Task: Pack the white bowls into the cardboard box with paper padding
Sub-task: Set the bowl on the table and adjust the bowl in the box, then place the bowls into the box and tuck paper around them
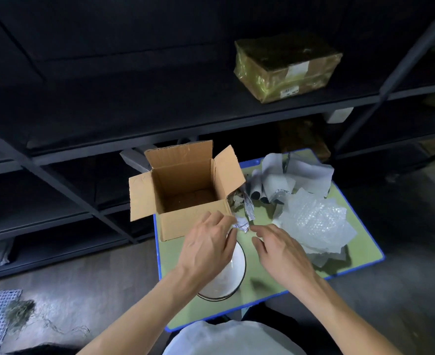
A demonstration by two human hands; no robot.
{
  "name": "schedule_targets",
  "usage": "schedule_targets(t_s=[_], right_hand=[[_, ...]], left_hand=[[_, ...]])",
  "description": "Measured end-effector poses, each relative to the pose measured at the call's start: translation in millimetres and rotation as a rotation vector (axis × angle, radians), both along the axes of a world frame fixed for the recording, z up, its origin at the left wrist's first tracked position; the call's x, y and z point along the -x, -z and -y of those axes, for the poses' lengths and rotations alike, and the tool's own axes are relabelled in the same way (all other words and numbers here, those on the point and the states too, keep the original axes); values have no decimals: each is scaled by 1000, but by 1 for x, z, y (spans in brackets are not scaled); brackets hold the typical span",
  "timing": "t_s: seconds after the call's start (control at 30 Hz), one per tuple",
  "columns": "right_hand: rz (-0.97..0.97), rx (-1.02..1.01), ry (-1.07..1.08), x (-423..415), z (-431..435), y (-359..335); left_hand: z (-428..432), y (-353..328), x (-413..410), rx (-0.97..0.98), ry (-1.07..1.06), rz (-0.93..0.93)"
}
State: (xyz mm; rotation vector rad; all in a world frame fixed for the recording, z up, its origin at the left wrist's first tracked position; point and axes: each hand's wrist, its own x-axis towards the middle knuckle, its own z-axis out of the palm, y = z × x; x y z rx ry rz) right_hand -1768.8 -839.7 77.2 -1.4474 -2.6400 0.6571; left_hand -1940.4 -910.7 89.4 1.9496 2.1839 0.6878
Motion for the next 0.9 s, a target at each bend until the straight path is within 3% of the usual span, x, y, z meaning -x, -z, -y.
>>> schedule_targets(t_s=[0.17,0.33,0.5,0.67,0.9], right_hand=[[42,36,119,-44,-24,5],[128,64,243,-91,-58,13],[227,101,287,-127,-86,26],[230,108,240,-139,-106,36],[227,113,162,-139,-125,44]], left_hand=[[-51,3,-37,74,135,-25],[-108,25,-72,266,211,-103],[-152,65,-91,538,152,-201],[-166,98,-107,636,25,-232],[-164,100,-117,484,-146,122]])
